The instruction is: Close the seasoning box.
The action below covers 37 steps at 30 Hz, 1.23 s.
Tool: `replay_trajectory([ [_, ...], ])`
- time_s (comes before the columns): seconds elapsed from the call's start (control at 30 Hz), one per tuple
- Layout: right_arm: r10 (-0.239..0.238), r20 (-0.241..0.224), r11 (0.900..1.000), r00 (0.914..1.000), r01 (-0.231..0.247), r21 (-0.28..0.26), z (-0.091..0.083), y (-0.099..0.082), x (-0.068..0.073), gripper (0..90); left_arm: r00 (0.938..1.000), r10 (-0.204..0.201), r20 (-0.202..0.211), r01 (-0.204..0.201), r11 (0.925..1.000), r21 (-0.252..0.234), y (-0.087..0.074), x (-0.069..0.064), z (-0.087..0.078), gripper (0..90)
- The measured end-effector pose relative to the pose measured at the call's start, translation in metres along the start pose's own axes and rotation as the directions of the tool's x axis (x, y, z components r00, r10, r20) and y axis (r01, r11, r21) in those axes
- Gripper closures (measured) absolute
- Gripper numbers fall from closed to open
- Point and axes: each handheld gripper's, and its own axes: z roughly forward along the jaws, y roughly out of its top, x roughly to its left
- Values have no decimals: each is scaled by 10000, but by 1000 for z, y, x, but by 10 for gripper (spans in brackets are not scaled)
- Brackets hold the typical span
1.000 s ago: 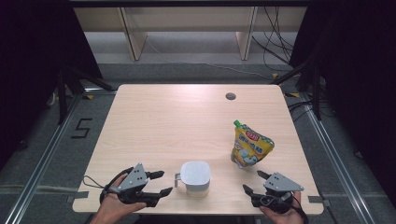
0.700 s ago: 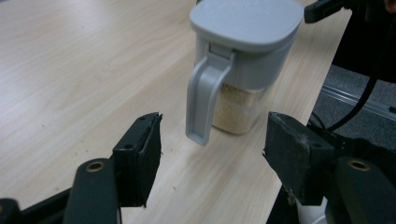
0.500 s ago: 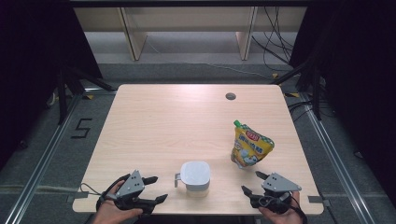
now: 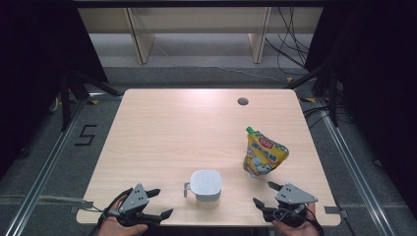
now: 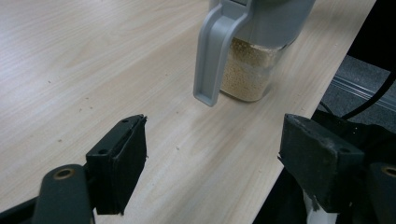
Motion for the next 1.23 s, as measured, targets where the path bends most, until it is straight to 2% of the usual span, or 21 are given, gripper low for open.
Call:
replay_trajectory([
  [0.03,113,-190,9999,9998,-113,-9,0,0,0,270,9999,-66,129,67,9999,-133,-1,-1,2,225],
  [0.13,-14,-195,10000,9998,14,-8,-2,-2,1,269,9997,-86,213,87,10000,-46,-4,-3,2,224],
  [0.17,227,-282,9997,9993,-227,15,-2,-3,3,269,9998,-75,182,76,9999,-77,-4,-4,2,223],
  [0.23,63,-355,9999,9994,-58,148,-4,-3,3,269,9997,-173,168,175,9998,-105,-6,-7,2,221],
  [0.27,22,-414,9999,9991,-16,147,-4,-4,5,269,9999,137,58,-137,9999,76,-6,-5,1,220],
  [0.3,-115,-466,9998,9988,123,172,-4,-4,5,269,9999,-61,114,63,9999,-94,-6,-8,2,220],
  [0.37,-83,-419,9998,9991,91,187,-5,-4,7,269,10000,-57,68,58,9999,-124,-6,-8,2,220],
  [0.4,-16,-619,9999,9981,26,159,-5,-4,7,269,10000,-78,31,79,9999,-142,-6,-8,3,218],
  [0.43,-119,-527,9997,9985,130,193,-5,-4,8,269,9999,88,-56,-88,9999,70,-6,-6,2,217],
  [0.47,-172,-477,9996,9987,182,204,-6,-4,8,269,10000,-7,-3,7,10000,-57,-7,-7,4,217],
  [0.5,-119,-583,9995,9982,135,280,-6,-4,9,269,10000,20,-65,-20,10000,84,-8,-7,4,217],
  [0.53,-128,-631,9994,9979,149,315,-6,-5,10,269,10000,-55,56,54,9999,96,-8,-8,5,217],
  [0.63,-162,-640,9993,9978,182,313,-6,-5,10,267,9999,98,20,-98,9998,160,-8,-8,5,217],
  [0.67,18,-735,9991,9973,13,416,-6,-6,10,266,10000,64,46,-64,9999,112,-7,-8,5,216],
  [0.7,41,-710,9990,9975,-10,437,-6,-6,10,266,9998,200,-73,-199,9995,226,-7,-8,4,216],
  [0.73,-71,-959,9989,9954,114,450,-5,-6,9,265,9997,215,-66,-214,9995,238,-7,-7,4,215],
  [0.8,-71,-624,9990,9980,99,433,-5,-7,10,265,9997,228,23,-228,9996,181,-7,-7,5,215],
  [0.9,-249,-570,9981,9981,281,552,-4,-8,9,265,10000,50,67,-50,9999,102,-8,-8,6,213],
  [0.97,-197,-622,9976,9979,237,649,-4,-8,9,265,9998,215,30,-216,9996,189,-8,-6,7,212],
  [1.1,-236,-559,9977,9982,271,629,-3,-8,9,265,9999,66,110,-69,9996,291,-9,-6,6,211],
  [1.23,-251,-530,9975,9983,285,653,-3,-9,7,265,9999,121,-81,-119,9996,257,-8,-3,6,211],
])
